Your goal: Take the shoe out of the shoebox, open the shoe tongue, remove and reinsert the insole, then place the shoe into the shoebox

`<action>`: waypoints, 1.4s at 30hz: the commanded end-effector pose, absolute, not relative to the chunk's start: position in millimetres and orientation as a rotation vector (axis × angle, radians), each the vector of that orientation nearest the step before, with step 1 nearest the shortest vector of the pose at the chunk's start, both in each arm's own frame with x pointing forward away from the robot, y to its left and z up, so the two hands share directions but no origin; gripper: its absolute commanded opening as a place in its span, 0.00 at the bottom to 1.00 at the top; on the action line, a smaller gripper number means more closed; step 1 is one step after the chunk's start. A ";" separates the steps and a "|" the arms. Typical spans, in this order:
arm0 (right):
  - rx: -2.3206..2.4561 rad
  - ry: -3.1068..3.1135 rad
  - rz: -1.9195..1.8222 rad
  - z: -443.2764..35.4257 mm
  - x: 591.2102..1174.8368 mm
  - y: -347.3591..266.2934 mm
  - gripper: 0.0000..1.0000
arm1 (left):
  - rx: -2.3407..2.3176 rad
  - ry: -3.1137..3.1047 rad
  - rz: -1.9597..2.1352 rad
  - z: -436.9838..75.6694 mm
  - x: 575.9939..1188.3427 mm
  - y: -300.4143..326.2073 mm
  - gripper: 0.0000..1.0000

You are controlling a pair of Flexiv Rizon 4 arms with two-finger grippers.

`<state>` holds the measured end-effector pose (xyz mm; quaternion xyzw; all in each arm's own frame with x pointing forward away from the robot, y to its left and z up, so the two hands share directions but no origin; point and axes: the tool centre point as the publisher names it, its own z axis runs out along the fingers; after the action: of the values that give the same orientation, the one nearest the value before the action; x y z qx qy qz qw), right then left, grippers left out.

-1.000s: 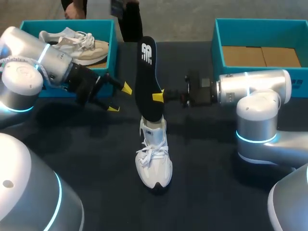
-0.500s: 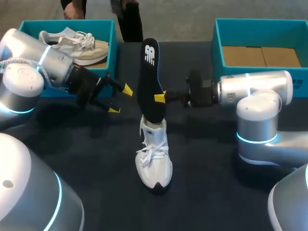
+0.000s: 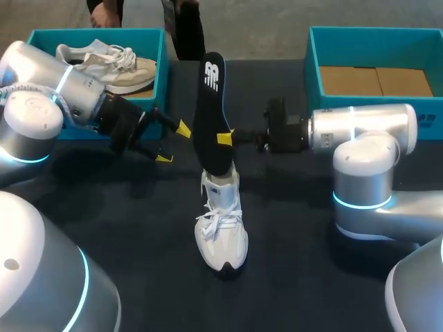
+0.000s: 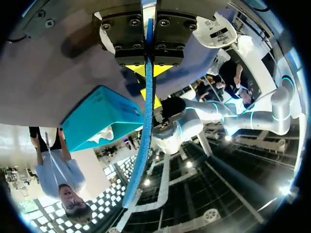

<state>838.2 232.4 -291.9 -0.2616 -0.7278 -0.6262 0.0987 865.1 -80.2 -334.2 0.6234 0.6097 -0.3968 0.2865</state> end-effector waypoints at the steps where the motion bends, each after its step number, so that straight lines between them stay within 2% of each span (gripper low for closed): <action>1: -0.792 -2.156 -1.864 -286.5 832.9 236.1 0.00 | 1.666 1.629 -1.056 -334.4 864.0 -80.3 1.00; 26: -0.936 -2.120 -1.844 -270.8 826.2 232.6 0.00 | 1.666 1.629 -1.056 -334.4 864.0 -80.3 1.00; 42: -0.952 -2.065 -1.852 -290.3 826.3 232.2 0.00 | 1.666 1.629 -1.056 -334.4 864.0 -80.3 1.00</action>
<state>825.4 229.3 -288.6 -0.3238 -0.7004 -0.6273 0.1050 865.1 -80.1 -334.1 0.6235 0.6097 -0.3968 0.2864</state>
